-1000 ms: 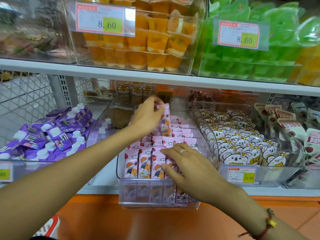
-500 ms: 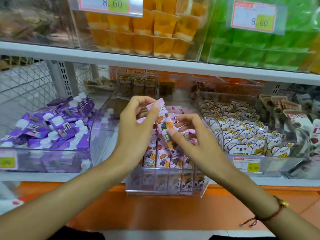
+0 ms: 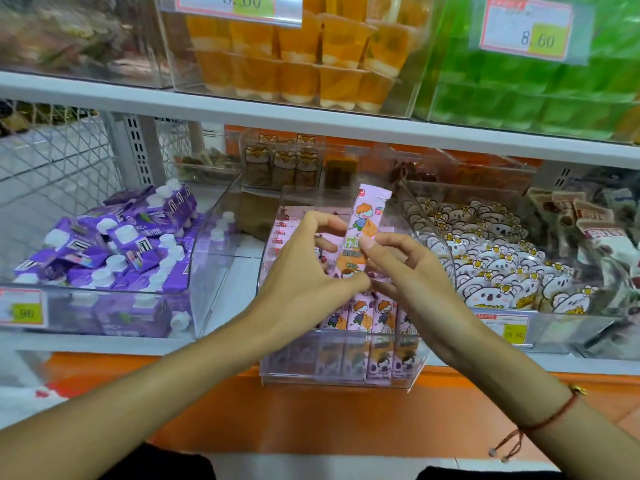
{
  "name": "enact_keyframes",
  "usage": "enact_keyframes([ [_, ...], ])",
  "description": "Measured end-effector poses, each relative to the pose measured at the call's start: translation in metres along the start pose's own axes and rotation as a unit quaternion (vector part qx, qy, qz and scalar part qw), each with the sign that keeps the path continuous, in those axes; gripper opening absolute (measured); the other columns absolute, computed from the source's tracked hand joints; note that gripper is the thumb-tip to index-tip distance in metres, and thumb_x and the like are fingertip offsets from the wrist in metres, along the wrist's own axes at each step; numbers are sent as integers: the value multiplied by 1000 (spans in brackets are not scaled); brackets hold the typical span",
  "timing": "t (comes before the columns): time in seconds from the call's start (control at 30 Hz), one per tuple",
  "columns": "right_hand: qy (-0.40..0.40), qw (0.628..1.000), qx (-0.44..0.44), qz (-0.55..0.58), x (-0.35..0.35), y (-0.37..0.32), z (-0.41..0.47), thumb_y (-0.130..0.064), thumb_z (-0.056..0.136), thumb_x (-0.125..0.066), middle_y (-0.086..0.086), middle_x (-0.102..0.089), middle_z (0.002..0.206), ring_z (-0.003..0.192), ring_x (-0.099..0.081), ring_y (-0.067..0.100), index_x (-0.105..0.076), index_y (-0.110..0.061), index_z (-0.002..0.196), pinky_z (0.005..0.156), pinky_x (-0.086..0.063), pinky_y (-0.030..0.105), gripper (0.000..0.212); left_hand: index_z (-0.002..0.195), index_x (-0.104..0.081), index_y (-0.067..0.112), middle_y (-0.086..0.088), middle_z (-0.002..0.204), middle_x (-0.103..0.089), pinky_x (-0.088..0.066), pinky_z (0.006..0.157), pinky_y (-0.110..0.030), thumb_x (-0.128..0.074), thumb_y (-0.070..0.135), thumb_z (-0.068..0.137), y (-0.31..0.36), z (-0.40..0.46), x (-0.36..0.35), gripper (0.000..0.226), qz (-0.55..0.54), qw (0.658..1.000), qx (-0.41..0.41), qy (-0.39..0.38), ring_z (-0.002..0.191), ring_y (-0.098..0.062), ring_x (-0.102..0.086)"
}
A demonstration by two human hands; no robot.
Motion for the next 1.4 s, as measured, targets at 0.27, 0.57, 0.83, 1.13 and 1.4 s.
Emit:
enact_keyframes([
  [0.27, -65, 997, 17, 48, 0, -6, 0, -18, 96, -52, -5, -71, 110, 98, -66, 7, -60, -17, 119, 87, -53, 26, 25, 106, -51, 32, 19, 108, -62, -49, 86, -19, -68, 21, 86, 3, 2, 2, 28, 24, 998, -56, -15, 99, 3, -60],
  [0.57, 21, 995, 92, -16, 5, -14, -6, -20, 79, -73, 8, -70, 101, 84, -70, 15, -59, -11, 105, 80, -57, 30, 31, 106, -54, 34, 22, 107, -58, -47, 74, -17, -75, 32, 78, 10, -1, 3, 35, 125, 984, -123, 38, 97, 1, -55],
  [0.83, 8, 996, 78, -31, 14, -16, -1, -22, 89, -65, -2, -71, 83, 70, -64, 7, -67, -16, 98, 70, -54, 20, 11, 106, -69, 29, 13, 99, -74, -52, 69, -11, -60, 38, 90, -9, 6, -5, 21, -119, 985, 96, -81, 91, 1, -69],
  [1.13, -5, 992, 118, -35, 15, -22, -2, -17, 86, -67, -4, -70, 89, 82, -69, 8, -59, -28, 112, 71, -54, 17, 29, 122, -62, 29, 12, 108, -72, -53, 79, -16, -57, 33, 93, -16, 5, -8, 29, -137, 972, 143, -130, 101, -2, -67],
  [1.4, -61, 978, 195, -49, 7, -34, -8, 7, 84, -62, -5, -70, 110, 108, -63, 9, -64, -25, 108, 86, -50, 20, 41, 102, -62, 24, 9, 106, -68, -47, 91, -11, -74, 0, 78, 6, 10, 8, 36, -92, 995, -11, -45, 102, 0, -62],
])
Point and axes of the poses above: each hand's wrist, its own z-axis towards the middle knuckle, its own x-axis out of the back of the hand, y = z × x, the point moved 7 cm from there along z, towards the middle knuckle
